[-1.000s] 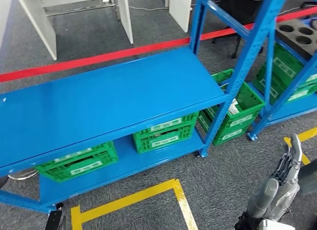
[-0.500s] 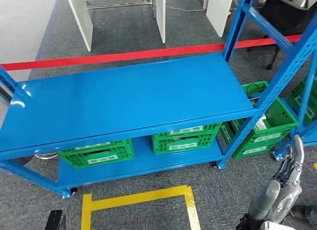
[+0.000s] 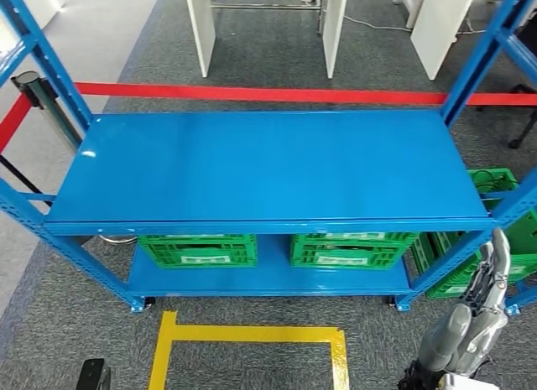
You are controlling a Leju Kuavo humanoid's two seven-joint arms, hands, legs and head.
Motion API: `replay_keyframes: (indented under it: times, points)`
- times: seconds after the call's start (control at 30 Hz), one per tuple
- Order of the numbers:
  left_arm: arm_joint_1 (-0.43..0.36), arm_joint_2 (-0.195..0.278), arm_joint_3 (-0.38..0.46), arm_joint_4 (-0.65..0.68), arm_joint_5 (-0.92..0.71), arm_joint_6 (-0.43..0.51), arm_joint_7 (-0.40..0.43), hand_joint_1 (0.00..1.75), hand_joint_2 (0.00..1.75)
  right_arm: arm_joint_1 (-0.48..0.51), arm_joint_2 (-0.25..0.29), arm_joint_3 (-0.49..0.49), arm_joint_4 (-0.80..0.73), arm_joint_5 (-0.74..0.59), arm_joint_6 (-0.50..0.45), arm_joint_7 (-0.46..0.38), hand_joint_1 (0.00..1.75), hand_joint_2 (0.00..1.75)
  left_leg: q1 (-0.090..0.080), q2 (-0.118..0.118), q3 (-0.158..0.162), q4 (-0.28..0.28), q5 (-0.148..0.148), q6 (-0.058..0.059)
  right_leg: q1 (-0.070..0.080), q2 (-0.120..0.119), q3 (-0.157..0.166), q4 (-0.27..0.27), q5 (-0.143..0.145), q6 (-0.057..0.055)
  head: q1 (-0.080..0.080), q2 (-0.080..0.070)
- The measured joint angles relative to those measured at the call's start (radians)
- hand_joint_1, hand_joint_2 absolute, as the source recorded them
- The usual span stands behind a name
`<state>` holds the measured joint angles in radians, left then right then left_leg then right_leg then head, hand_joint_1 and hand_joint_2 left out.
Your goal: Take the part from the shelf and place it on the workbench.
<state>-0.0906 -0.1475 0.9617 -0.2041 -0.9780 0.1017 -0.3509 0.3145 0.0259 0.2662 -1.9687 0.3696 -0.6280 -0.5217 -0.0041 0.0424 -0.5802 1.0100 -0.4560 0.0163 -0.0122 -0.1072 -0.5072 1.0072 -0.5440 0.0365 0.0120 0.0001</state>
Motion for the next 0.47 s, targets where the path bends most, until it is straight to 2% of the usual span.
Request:
replay_keyframes:
  times: [0.03, 0.1, 0.13, 0.17, 0.2, 0.23, 0.3, 0.33, 0.37, 0.4, 0.47]
  points:
    - [0.000, 0.000, 0.000, 0.000, 0.000, 0.000, 0.000, 0.00, 0.00, 0.000, 0.000, 0.000, -0.001, -0.003, 0.000, -0.002, 0.00, 0.00, 0.004, -0.007, 0.002, -0.005, 0.002, 0.006, -0.001, 0.025, -0.010, 0.023, -0.017, 0.004, 0.002, 0.000]
    - [-0.003, -0.002, 0.000, 0.000, 0.000, 0.000, 0.000, 0.00, 0.00, 0.002, 0.000, 0.000, -0.001, -0.008, 0.000, -0.003, 0.00, 0.00, 0.007, -0.019, 0.004, -0.008, 0.003, 0.014, -0.002, 0.083, -0.066, 0.136, -0.074, 0.007, 0.009, 0.000]
    - [-0.004, -0.002, 0.000, 0.000, 0.000, 0.001, 0.000, 0.00, 0.00, 0.003, 0.000, -0.001, -0.001, -0.009, 0.000, -0.003, 0.00, 0.00, 0.006, -0.025, 0.004, -0.008, 0.003, 0.017, -0.002, 0.097, -0.105, 0.208, -0.101, 0.007, 0.011, 0.000]
    - [-0.004, -0.002, 0.000, 0.000, 0.000, 0.001, 0.000, 0.00, 0.00, 0.004, 0.000, -0.001, -0.001, -0.009, 0.000, -0.003, 0.00, 0.00, 0.006, -0.031, 0.005, -0.008, 0.001, 0.018, -0.002, 0.102, -0.137, 0.261, -0.113, 0.007, 0.011, 0.000]
    - [-0.004, -0.002, 0.000, 0.000, 0.000, 0.001, 0.000, 0.00, 0.00, 0.005, 0.000, -0.001, -0.001, -0.009, 0.000, -0.003, 0.00, 0.00, 0.005, -0.036, 0.007, -0.007, 0.000, 0.019, -0.002, 0.104, -0.155, 0.281, -0.106, 0.006, 0.011, 0.000]
    - [-0.004, -0.002, 0.000, 0.000, 0.000, 0.001, 0.000, 0.00, 0.00, 0.005, 0.000, -0.001, -0.001, -0.009, -0.001, -0.003, 0.00, 0.00, 0.004, -0.042, 0.009, -0.007, -0.002, 0.018, -0.002, 0.104, -0.154, 0.259, -0.077, 0.005, 0.012, 0.000]
    - [-0.003, -0.003, 0.000, 0.000, 0.000, 0.001, 0.000, 0.00, 0.00, 0.005, 0.000, -0.003, -0.001, -0.005, -0.005, -0.004, 0.00, 0.00, 0.005, -0.051, 0.015, -0.005, -0.007, 0.013, -0.002, 0.106, -0.107, 0.132, 0.005, -0.001, 0.012, 0.000]
    - [-0.004, -0.003, 0.000, 0.000, 0.000, 0.001, 0.000, 0.00, 0.00, 0.007, 0.000, -0.006, -0.001, -0.001, -0.008, -0.004, 0.00, 0.00, 0.003, -0.055, 0.015, -0.001, -0.010, 0.009, -0.001, 0.108, -0.080, 0.070, 0.033, -0.004, 0.011, 0.000]
    - [-0.003, -0.003, 0.000, 0.000, 0.001, 0.001, -0.001, 0.00, 0.00, 0.010, 0.000, -0.009, -0.001, 0.004, -0.011, -0.004, 0.00, 0.00, 0.002, -0.058, 0.014, 0.002, -0.012, 0.005, -0.001, 0.111, -0.062, 0.028, 0.047, -0.007, 0.011, 0.000]
    - [-0.002, -0.002, 0.000, 0.000, 0.002, 0.001, -0.001, 0.00, 0.00, 0.016, 0.000, -0.013, -0.001, 0.010, -0.014, -0.002, 0.00, 0.00, 0.000, -0.060, 0.012, 0.006, -0.014, 0.005, -0.001, 0.113, -0.054, 0.011, 0.048, -0.008, 0.010, 0.000]
    - [-0.001, -0.001, 0.001, 0.000, 0.003, 0.002, -0.003, 0.00, 0.00, 0.028, 0.001, -0.024, -0.001, 0.023, -0.018, 0.003, 0.00, 0.00, -0.002, -0.061, 0.009, 0.008, -0.014, 0.011, -0.001, 0.114, -0.051, 0.007, 0.049, -0.009, 0.009, 0.000]
